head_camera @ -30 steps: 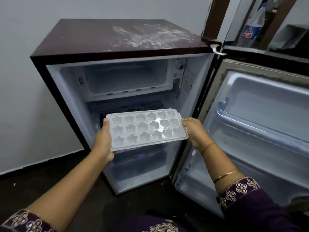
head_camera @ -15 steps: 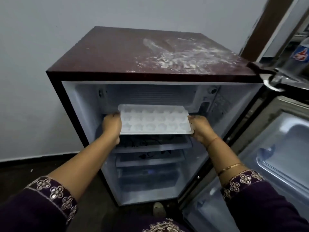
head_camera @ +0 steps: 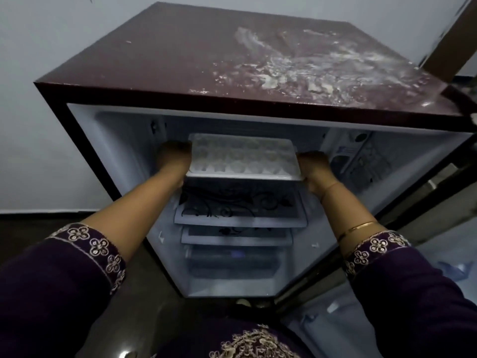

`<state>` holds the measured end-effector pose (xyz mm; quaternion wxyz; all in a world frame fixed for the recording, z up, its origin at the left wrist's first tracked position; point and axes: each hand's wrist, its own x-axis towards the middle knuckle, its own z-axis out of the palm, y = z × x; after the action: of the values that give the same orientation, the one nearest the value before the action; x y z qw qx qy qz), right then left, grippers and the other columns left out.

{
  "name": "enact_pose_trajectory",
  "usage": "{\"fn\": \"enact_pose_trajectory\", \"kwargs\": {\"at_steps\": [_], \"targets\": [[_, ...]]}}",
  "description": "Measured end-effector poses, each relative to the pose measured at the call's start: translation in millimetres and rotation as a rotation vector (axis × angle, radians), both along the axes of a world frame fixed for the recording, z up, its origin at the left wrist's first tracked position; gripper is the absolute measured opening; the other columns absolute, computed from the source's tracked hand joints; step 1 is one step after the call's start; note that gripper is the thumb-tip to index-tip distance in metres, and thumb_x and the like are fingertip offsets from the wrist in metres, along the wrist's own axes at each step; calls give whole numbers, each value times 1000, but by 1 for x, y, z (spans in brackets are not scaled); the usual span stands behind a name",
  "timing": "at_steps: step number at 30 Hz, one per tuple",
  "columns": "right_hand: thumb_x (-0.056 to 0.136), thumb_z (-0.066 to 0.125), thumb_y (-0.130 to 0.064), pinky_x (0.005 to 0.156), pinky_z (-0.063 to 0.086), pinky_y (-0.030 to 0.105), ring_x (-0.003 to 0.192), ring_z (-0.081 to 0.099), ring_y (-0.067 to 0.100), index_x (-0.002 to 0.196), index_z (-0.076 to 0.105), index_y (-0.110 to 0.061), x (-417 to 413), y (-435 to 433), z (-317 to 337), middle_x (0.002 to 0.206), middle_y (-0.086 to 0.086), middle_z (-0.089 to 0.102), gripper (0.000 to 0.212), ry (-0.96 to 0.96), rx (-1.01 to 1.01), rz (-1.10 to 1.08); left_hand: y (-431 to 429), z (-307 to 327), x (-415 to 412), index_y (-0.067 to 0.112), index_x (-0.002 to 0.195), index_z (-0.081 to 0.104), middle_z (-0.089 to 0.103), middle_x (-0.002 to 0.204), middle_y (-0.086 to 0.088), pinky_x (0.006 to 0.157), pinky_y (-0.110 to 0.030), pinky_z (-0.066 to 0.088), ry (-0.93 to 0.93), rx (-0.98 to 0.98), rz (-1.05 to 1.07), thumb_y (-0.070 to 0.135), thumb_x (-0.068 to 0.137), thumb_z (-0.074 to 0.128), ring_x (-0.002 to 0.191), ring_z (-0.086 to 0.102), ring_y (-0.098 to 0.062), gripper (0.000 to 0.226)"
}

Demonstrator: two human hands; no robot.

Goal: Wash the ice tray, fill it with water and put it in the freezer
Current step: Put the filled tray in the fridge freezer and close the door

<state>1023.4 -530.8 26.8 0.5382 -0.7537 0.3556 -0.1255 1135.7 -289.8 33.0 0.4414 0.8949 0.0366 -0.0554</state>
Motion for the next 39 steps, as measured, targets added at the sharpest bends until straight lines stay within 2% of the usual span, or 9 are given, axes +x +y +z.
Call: {"fn": "enact_pose_trajectory", "kwargs": {"at_steps": [6, 12, 18, 21, 23, 25, 28, 33, 39], "targets": [[85, 63, -20, 72, 53, 40, 85, 62, 33, 68, 56, -10, 8, -12, 0, 83, 17, 64, 21, 11, -4, 1, -1, -1, 11, 11, 60, 45, 45, 62, -5, 44, -25, 29, -25, -43, -12, 33, 97, 49, 54, 42, -14, 43], [89, 57, -22, 63, 45, 30, 79, 56, 27, 63, 49, -11, 11, -16, 12, 73, 9, 56, 30, 68, -167, 24, -2, -3, 17, 11, 62, 47, 50, 65, -8, 49, -25, 35, 0, -89, -43, 31, 93, 56, 56, 46, -18, 38], [91, 56, -34, 54, 37, 25, 68, 49, 20, 83, 53, -10, 23, -20, 12, 90, 8, 54, 26, 86, -296, 31, -8, 1, 22, 13, 68, 47, 50, 71, -6, 45, -24, 35, -31, 6, -62, 27, 98, 49, 58, 43, -15, 33], [92, 55, -33, 50, 38, 24, 64, 47, 17, 79, 52, -10, 27, -21, 11, 89, 8, 54, 26, 89, -301, 42, -11, 4, 24, 4, 103, 59, 60, 104, -15, 61, -29, 43, -58, -7, -131, 31, 99, 46, 76, 53, -22, 30], [91, 57, -26, 53, 49, 21, 70, 54, 22, 74, 50, -12, 30, -22, 8, 87, 10, 57, 23, 37, -227, 33, -10, 5, 24, 2, 132, 49, 55, 129, -16, 79, -28, 45, -63, -41, -178, 36, 95, 53, 103, 56, -29, 50], [87, 61, -19, 70, 55, 28, 82, 60, 27, 78, 55, -11, 33, -26, 3, 87, 10, 61, 13, -47, -109, 33, -7, 4, 23, 7, 143, 39, 45, 143, -13, 91, -28, 42, -95, -2, -273, 48, 87, 59, 123, 49, -30, 72], [84, 65, -16, 70, 51, 27, 80, 57, 20, 85, 58, -13, 33, -28, 1, 81, 3, 59, 7, -125, -97, 101, -1, 5, 20, 14, 149, 27, 35, 151, -8, 105, -30, 35, -102, 89, -436, 69, 68, 64, 133, 40, -27, 105], [79, 74, -14, 94, 50, 33, 98, 60, 23, 113, 60, -1, 31, -32, -3, 107, 10, 65, 39, -240, 43, 161, -2, 2, 19, 13, 152, 6, 24, 156, -5, 107, -26, 29, -125, 282, -567, 56, 75, 68, 139, 31, -26, 108], [40, 86, -63, 100, 47, 30, 109, 60, 16, 133, 51, -12, 33, -43, -1, 129, 2, 58, 112, -19, -135, 445, -9, -6, 30, 11, 151, 10, 28, 154, -8, 106, -31, 33, -193, 269, -513, 58, 78, 64, 136, 36, -28, 103]]}}
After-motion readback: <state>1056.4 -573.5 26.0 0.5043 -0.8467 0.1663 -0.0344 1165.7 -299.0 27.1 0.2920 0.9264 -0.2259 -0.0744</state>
